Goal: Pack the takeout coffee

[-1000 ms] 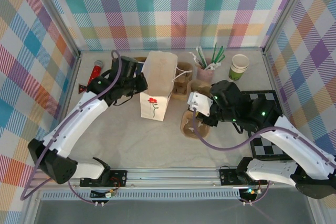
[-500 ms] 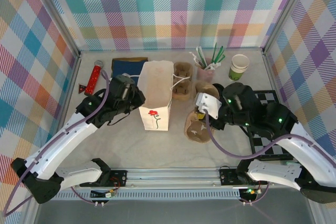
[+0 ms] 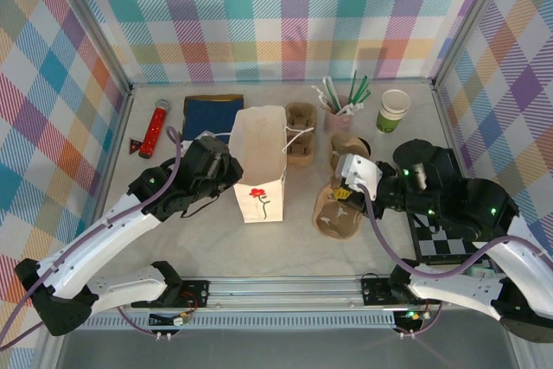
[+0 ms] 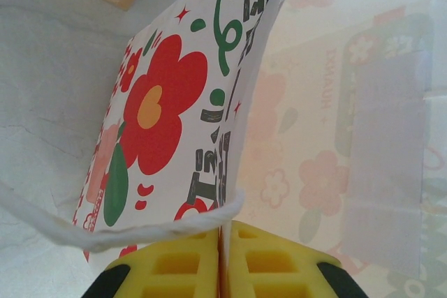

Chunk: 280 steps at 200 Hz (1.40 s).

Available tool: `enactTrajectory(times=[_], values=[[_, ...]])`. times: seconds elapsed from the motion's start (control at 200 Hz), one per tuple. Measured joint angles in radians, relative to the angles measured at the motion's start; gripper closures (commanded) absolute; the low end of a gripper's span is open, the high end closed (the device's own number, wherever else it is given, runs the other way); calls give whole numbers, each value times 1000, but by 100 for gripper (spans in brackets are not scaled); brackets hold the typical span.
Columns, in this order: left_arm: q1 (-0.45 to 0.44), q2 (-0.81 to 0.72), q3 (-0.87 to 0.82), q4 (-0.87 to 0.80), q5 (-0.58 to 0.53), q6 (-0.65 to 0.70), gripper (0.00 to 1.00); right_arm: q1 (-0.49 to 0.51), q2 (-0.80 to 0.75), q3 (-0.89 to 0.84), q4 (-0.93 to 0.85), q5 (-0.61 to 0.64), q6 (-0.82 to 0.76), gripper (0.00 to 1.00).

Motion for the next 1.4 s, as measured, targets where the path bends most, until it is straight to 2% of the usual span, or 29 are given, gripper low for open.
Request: enactTrajectory(times=[0.16,0.295,0.41,0.54,0.615,0.785,1.075,1.3,1.4], values=[[-40,-5,-4,-2,-18,-28,88,0,3,27,9,-12,11,69],[-64,-27,-4,-4,-31,-48,81,0,32,87,19,-23,12,68],[-72,-43,-4,-2,-34,-63,70,0,74,137,34,-29,11,68],[-90,-47,-4,-3,-35,-64,48,0,143,195,56,-50,11,69],[-103,-49,-4,-7,-42,-58,41,0,190,227,71,-61,11,69],[-111,-77,13,-71,-84,-13,37,0,275,270,84,-90,11,69],[-113,-111,174,-169,-178,124,29,0,412,382,92,-156,13,68],[-112,-132,184,-214,-235,185,21,0,499,432,99,-200,27,68],[-84,-147,180,-209,-238,197,20,0,526,445,109,-214,34,68]])
